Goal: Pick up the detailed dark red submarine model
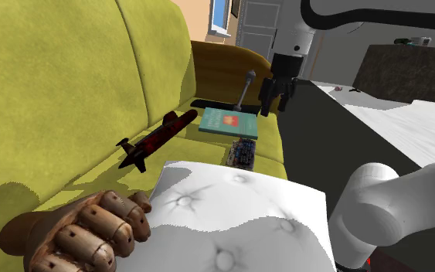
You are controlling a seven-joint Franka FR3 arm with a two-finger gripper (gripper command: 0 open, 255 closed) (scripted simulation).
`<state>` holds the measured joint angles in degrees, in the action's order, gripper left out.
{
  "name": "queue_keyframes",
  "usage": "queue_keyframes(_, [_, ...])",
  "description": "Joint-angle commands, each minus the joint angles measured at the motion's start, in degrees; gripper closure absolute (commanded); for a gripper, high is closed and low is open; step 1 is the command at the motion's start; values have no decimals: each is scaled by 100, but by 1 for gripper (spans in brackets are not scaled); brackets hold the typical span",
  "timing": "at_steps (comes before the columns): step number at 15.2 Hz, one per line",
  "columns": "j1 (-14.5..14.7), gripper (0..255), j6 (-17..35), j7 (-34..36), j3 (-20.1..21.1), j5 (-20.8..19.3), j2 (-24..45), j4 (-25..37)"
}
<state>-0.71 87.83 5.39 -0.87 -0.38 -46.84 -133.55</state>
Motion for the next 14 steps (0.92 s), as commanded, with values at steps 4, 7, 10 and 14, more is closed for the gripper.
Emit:
queue_keyframes(4, [-42,0,276,715,371,292,396,120])
queue_keyframes(7, [-99,0,554,1414,721,527,863,326])
queue_keyframes(10, [-170,0,819,2101,1047,693,1389,614])
queue_keyframes(14, [-282,0,1134,3012,1443,795,2166,1121])
